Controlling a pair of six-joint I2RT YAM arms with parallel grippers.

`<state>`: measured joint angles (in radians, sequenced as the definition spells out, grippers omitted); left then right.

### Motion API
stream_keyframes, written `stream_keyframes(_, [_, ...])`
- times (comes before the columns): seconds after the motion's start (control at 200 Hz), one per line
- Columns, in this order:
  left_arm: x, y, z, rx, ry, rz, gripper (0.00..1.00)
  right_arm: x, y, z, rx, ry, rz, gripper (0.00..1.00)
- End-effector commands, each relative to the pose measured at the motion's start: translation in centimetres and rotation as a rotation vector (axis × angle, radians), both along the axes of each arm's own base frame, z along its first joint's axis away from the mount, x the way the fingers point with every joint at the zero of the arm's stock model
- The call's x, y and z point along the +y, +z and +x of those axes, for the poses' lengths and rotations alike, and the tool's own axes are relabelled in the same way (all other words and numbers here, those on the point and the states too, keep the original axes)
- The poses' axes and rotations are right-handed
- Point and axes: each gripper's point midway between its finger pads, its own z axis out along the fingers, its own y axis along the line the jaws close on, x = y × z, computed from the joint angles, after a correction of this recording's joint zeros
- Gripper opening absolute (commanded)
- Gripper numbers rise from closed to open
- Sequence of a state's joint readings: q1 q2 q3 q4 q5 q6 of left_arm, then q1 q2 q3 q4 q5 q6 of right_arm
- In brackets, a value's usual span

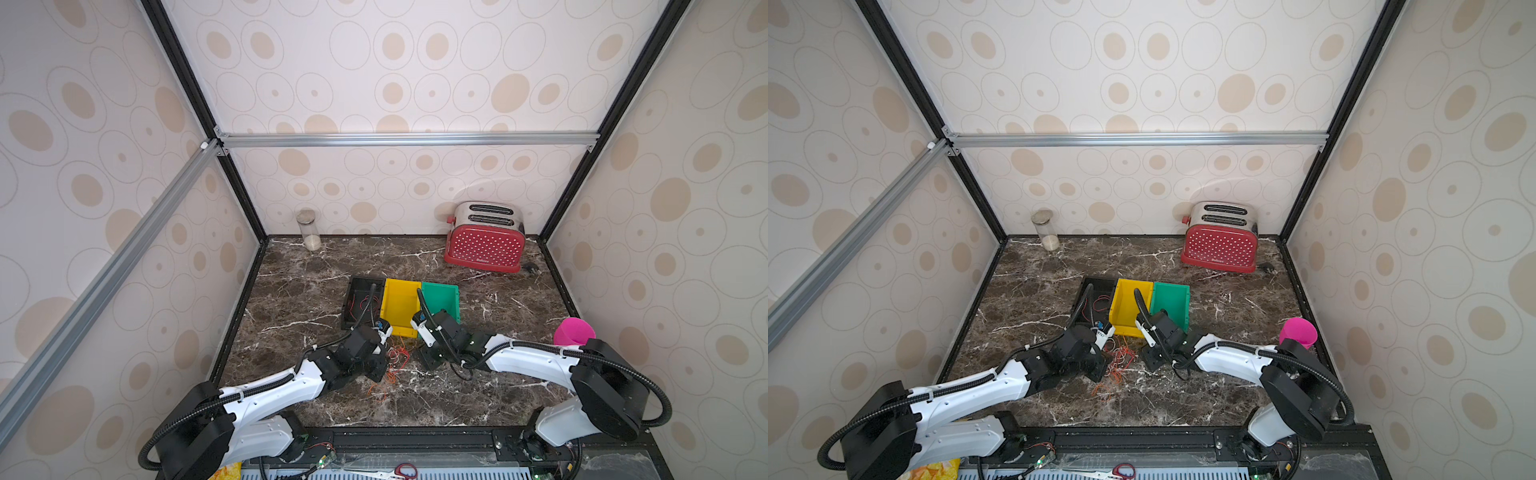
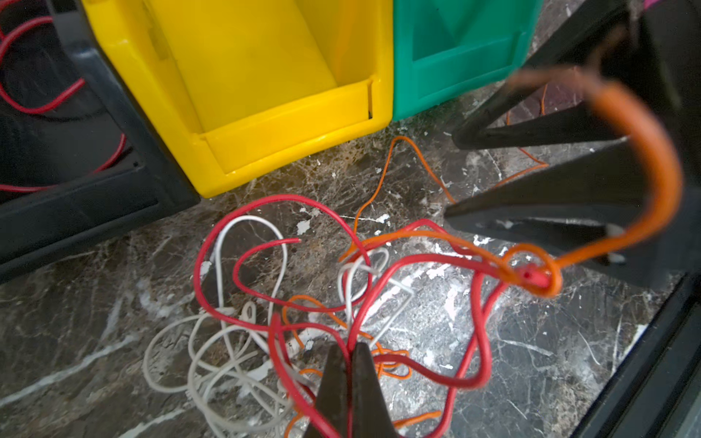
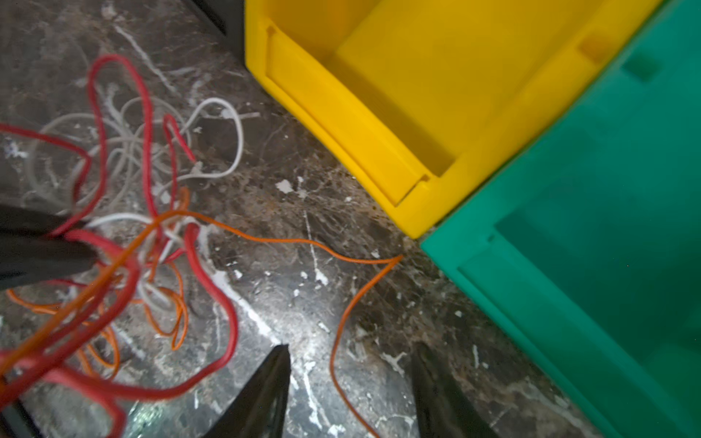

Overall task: Untangle and sort cables by color
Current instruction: Untie the cable.

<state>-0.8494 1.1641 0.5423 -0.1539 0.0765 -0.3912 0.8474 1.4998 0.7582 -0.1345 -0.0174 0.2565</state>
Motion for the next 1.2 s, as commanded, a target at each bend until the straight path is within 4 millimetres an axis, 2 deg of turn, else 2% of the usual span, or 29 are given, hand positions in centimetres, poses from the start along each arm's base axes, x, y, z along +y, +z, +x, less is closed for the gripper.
stream_keyframes(0.0, [-0.5, 1.1, 0.2, -0.015, 0.002, -0.023, 0.0, -0.1, -0.7, 0.7, 0.022, -0.065, -0.015, 0.53])
stream_keyframes(0.195, [0.1, 1.1, 0.2, -0.021, 0.028, -0.017, 0.0, 1.3, -1.6, 1.0, 0.076, -0.07, 0.015, 0.48])
stream_keyframes(0.32, [-0.3, 1.4, 0.1, -0.026, 0.02, -0.049, 0.0, 1.8, -2.0, 1.4, 0.092, -0.088, 0.013, 0.31])
stream_keyframes(0.47, [-0.6, 1.4, 0.0, -0.024, 0.005, -0.061, 0.0, 0.8, -1.7, 2.2, 0.059, -0.136, -0.028, 0.05])
stream_keyframes(0.525, [-0.6, 1.3, -0.1, -0.023, 0.003, -0.059, 0.0, 0.5, -1.1, 2.2, 0.043, -0.144, -0.032, 0.0])
stream_keyframes(0.805, [-1.2, 0.9, -0.1, -0.013, -0.028, -0.057, 0.0, -2.8, 5.3, 3.0, -0.145, -0.234, 0.009, 0.0])
stream_keyframes(0.995, [-1.7, -0.2, -0.3, 0.008, -0.067, -0.016, 0.0, -5.1, 10.0, 3.9, -0.282, -0.309, 0.075, 0.0])
stream_keyframes(1.196, [-3.5, -0.5, -1.3, -0.021, -0.174, 0.034, 0.0, -6.0, 12.9, 4.7, -0.35, -0.342, 0.158, 0.0])
